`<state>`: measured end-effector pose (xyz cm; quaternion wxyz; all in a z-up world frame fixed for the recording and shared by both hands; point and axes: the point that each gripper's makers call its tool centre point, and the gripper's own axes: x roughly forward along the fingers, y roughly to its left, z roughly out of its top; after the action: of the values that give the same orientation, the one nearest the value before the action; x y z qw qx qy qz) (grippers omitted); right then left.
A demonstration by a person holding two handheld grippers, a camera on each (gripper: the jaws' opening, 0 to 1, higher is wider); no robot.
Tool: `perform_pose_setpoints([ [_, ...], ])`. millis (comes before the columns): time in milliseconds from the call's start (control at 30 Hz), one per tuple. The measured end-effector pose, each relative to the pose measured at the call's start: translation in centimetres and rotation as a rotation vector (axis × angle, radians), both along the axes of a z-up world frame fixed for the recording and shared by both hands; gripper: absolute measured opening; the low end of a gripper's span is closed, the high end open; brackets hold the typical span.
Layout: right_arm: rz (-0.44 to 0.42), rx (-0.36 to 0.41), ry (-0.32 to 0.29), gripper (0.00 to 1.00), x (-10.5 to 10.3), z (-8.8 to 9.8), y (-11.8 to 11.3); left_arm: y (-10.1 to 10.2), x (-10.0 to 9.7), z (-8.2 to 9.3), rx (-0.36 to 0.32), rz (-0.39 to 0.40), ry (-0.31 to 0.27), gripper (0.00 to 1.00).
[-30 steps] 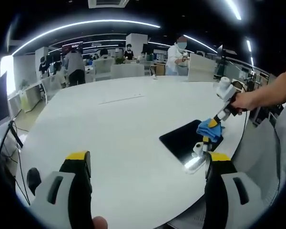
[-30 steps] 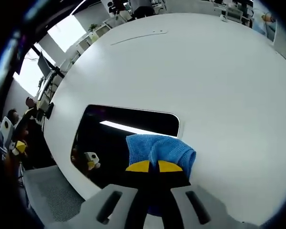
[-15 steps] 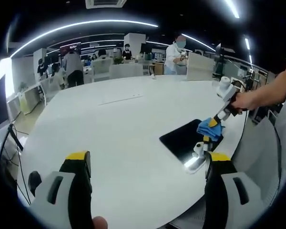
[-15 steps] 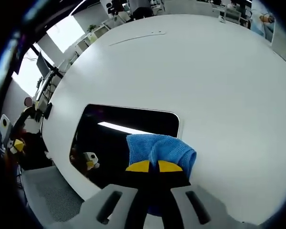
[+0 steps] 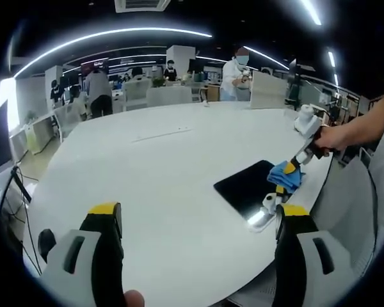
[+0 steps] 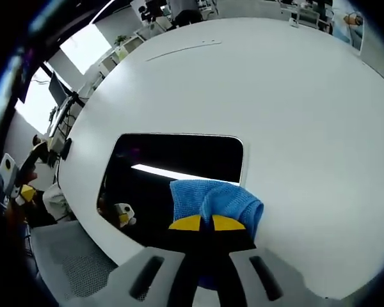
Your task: Wipe the mirror surface with the cleaning cloth until all visible marks leave the cleaned area.
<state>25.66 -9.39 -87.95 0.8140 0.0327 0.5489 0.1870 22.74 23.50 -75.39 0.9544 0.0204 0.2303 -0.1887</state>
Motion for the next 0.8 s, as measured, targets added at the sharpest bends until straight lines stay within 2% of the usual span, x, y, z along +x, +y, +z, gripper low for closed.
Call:
perform_pose_setpoints([
  [200, -0.018, 0.001, -0.009, 0.00, -0.4, 0.0, -0.1, -0.4, -0.4, 0.1, -0.007, -0.002, 0.001, 0.99],
  [633, -0.048, 0.019, -0.015, 0.00, -1.6, 0.0, 0.0, 0.6, -0.4, -0.2, -0.007, 0.007, -0.005, 0.99],
  [800, -0.014, 0.017, -0.015, 0.00, -2.1, 0.0, 0.0, 0.5, -0.4, -0.2, -0.010, 0.010, -0.004, 0.99],
])
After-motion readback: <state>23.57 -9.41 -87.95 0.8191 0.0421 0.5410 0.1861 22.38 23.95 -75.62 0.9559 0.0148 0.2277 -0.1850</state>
